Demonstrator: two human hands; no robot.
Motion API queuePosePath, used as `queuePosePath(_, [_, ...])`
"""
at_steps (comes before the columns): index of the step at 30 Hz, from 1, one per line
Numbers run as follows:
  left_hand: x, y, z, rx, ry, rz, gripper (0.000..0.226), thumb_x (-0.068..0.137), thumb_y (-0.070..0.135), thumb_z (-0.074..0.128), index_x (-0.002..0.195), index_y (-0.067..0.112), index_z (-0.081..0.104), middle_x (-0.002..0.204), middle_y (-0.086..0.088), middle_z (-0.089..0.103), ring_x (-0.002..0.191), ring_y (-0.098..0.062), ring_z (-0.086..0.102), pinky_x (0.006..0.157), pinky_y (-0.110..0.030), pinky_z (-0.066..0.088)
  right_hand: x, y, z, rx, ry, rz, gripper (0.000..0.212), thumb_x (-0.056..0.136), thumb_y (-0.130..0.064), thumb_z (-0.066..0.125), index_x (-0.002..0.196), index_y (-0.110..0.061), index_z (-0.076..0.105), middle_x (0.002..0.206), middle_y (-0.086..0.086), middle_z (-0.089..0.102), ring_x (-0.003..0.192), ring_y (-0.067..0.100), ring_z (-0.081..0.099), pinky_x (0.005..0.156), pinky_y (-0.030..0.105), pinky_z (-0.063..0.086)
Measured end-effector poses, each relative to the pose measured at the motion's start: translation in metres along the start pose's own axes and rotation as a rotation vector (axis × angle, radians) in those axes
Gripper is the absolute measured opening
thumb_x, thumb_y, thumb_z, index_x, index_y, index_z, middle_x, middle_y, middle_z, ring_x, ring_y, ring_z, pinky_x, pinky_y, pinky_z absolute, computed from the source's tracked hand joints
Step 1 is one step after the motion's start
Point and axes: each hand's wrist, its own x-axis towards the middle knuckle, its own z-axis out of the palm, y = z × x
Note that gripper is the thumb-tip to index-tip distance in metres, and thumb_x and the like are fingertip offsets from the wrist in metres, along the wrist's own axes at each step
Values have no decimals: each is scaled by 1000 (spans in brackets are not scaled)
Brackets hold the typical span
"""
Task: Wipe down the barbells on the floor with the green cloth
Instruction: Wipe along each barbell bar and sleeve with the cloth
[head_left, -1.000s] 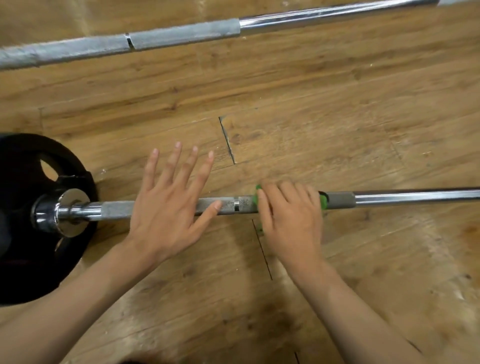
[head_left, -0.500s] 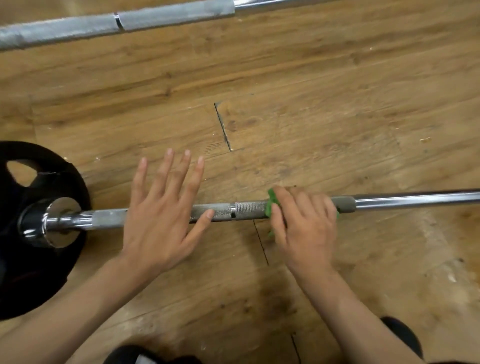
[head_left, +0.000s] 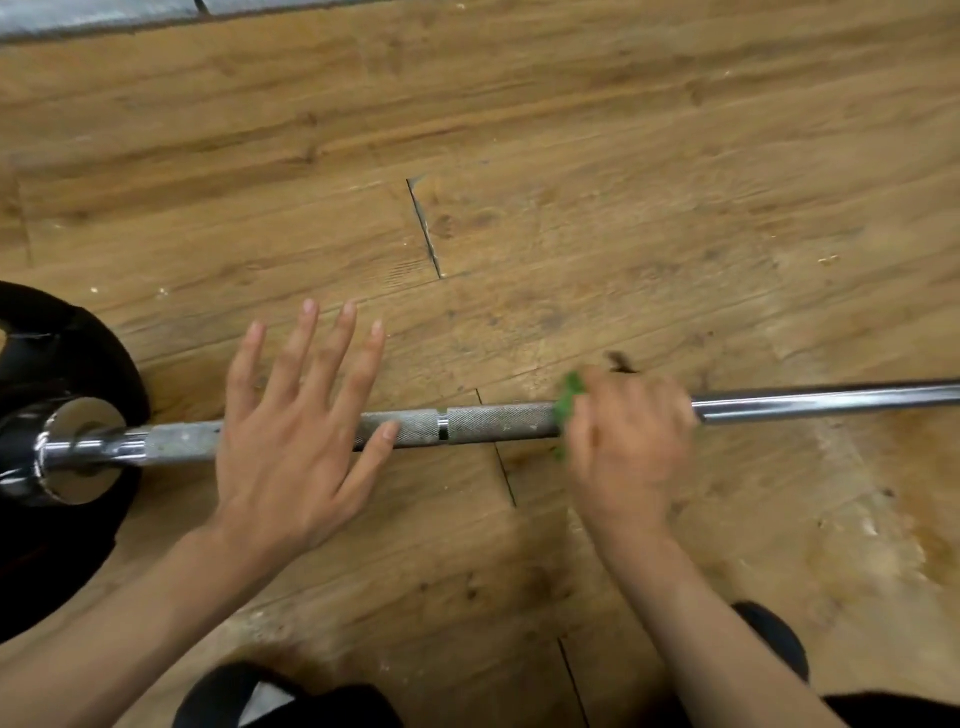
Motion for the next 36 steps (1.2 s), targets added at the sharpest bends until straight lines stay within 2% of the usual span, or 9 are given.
queuePosePath(5, [8, 2, 2, 27, 14, -42, 70, 106, 52, 28, 163, 11, 34, 164, -14, 41, 157, -39, 27, 126, -62, 16, 9, -24, 16, -23, 176, 476, 30, 99, -23, 45, 102, -14, 73, 95, 8, 67, 105, 34, 56, 116, 55, 31])
queuePosePath(9, [18, -3, 2, 24, -16, -16, 68, 107, 50, 27, 163, 13, 33, 165, -14, 40, 157, -39, 26, 127, -59, 10, 3, -110, 28, 149, 30, 133, 26, 102, -25, 46, 105, -18, 71, 96, 1, 66, 96, 27, 56, 110, 48, 35])
queuePosePath(13, [28, -13, 1, 1, -29, 6, 69, 108, 52, 22, 164, 13, 28, 165, -19, 37, 158, -40, 22, 127, -59, 9, 29, -35, 14, 64, -149, -354, 37, 107, -29, 42, 121, -12, 71, 100, 9, 68, 87, 33, 60, 89, 45, 44])
queuePosePath(17, [40, -15, 2, 2, -28, -15, 70, 106, 53, 24, 163, 13, 32, 164, -19, 39, 158, -40, 22, 127, -61, 9, 55, 52, -6, -94, -249, -509, 44, 108, -32, 39, 134, -6, 64, 114, 14, 68, 86, 37, 61, 83, 46, 41])
queuePosePath(22, [57, -19, 2, 32, -69, -30, 68, 107, 52, 22, 164, 15, 33, 163, -16, 41, 157, -40, 24, 126, -61, 10, 61, -32, 30, -111, -160, -457, 59, 112, -43, 27, 144, -2, 55, 98, 9, 66, 81, 30, 60, 73, 41, 43])
queuePosePath(25, [63, -23, 4, 20, -80, -11, 68, 107, 52, 20, 164, 15, 29, 164, -17, 40, 157, -40, 24, 127, -61, 11, 73, -60, 46, -34, -207, -639, 59, 109, -46, 34, 149, -5, 48, 105, 9, 65, 84, 29, 61, 74, 41, 49])
queuePosePath(30, [63, -24, 4, 27, -72, -8, 70, 106, 52, 22, 165, 14, 29, 164, -18, 40, 157, -41, 24, 127, -61, 10, 108, 68, -1, -39, -427, -919, 60, 105, -42, 38, 156, -10, 34, 132, 12, 54, 93, 35, 62, 77, 45, 53])
queuePosePath(33, [61, -20, 5, 32, -71, -38, 69, 106, 52, 22, 164, 15, 32, 163, -15, 42, 157, -40, 25, 127, -61, 12, 112, 90, -12, -142, -439, -906, 61, 112, -43, 24, 156, -2, 32, 123, 18, 60, 85, 38, 62, 70, 46, 55])
queuePosePath(36, [63, -22, 5, 47, -78, -21, 68, 106, 50, 23, 163, 16, 33, 163, -14, 42, 157, -40, 26, 126, -61, 12, 99, 19, 19, -114, -357, -906, 67, 109, -48, 28, 152, 2, 38, 107, 14, 63, 80, 33, 61, 67, 43, 52])
